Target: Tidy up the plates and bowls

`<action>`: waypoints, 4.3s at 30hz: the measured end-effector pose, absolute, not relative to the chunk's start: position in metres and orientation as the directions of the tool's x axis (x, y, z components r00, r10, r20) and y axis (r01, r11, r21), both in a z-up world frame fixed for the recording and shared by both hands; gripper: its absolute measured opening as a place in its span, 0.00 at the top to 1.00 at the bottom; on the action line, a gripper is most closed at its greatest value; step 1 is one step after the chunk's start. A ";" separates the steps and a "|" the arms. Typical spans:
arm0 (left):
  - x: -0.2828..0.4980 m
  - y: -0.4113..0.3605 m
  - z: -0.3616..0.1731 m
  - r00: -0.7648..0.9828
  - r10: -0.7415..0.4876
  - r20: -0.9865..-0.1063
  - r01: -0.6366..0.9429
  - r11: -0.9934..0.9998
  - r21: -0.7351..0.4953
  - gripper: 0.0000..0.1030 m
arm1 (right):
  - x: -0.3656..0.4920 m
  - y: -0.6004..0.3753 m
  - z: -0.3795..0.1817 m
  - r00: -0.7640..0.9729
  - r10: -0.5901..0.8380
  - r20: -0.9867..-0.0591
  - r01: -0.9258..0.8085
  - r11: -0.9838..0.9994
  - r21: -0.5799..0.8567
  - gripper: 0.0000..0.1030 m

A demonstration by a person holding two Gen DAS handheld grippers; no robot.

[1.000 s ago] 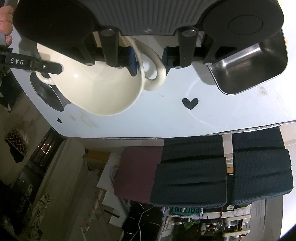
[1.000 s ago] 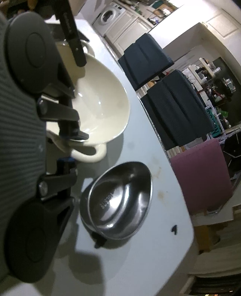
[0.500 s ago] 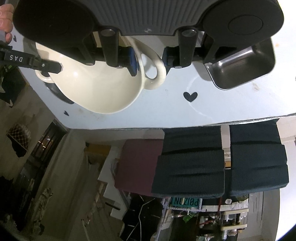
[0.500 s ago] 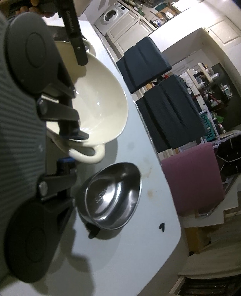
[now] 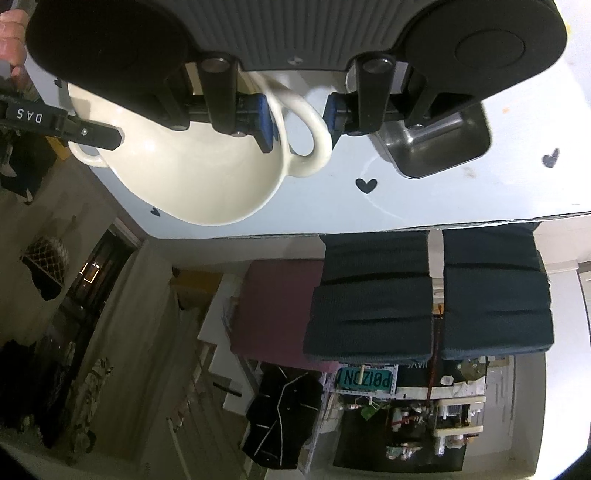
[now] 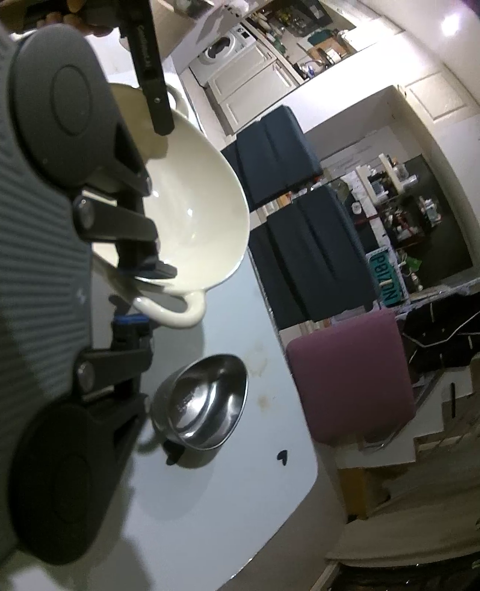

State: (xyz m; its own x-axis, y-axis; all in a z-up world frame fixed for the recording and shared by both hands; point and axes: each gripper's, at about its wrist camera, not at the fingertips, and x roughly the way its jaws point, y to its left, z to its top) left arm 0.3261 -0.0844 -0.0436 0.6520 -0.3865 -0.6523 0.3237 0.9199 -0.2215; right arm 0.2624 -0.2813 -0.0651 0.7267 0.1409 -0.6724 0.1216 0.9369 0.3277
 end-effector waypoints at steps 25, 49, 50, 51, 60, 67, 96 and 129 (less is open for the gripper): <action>0.196 -0.034 0.019 0.741 -0.319 -0.591 0.270 0.947 -0.172 0.71 | 0.190 -0.252 -0.031 0.764 0.261 -0.590 -0.006 0.918 0.398 0.78; 0.100 0.034 -0.017 0.719 -0.312 -0.621 0.198 0.948 -0.248 0.71 | 0.124 -0.208 -0.044 0.715 0.319 -0.622 -0.095 0.926 0.365 0.78; 0.099 0.037 -0.019 0.717 -0.311 -0.624 0.194 0.949 -0.250 0.71 | 0.123 -0.206 -0.044 0.710 0.321 -0.626 -0.099 0.926 0.363 0.78; 0.096 0.039 -0.021 0.714 -0.310 -0.627 0.192 0.949 -0.251 0.71 | 0.123 -0.204 -0.045 0.705 0.323 -0.631 -0.102 0.927 0.360 0.78; 0.084 0.059 -0.048 0.664 -0.314 -0.678 0.168 0.947 -0.274 0.70 | 0.114 -0.189 -0.058 0.650 0.338 -0.681 -0.126 0.931 0.343 0.78; 0.081 0.067 -0.067 0.618 -0.322 -0.717 0.152 0.944 -0.293 0.70 | 0.106 -0.175 -0.072 0.595 0.345 -0.725 -0.143 0.934 0.327 0.78; 0.082 0.073 -0.108 0.490 -0.331 -0.807 0.122 0.942 -0.313 0.68 | 0.101 -0.152 -0.094 0.495 0.299 -0.816 -0.153 0.954 0.257 0.77; 0.089 0.075 -0.120 0.463 -0.325 -0.825 0.122 0.945 -0.304 0.67 | 0.104 -0.146 -0.106 0.427 0.279 -0.860 -0.155 0.960 0.235 0.75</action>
State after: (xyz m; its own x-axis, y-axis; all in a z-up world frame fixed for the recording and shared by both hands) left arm 0.0887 0.0747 -0.1197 0.4625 -0.3250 -0.8249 0.1217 0.9449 -0.3040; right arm 0.1043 -0.1463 -0.1061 0.4274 0.2793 -0.8598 -0.1554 0.9596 0.2345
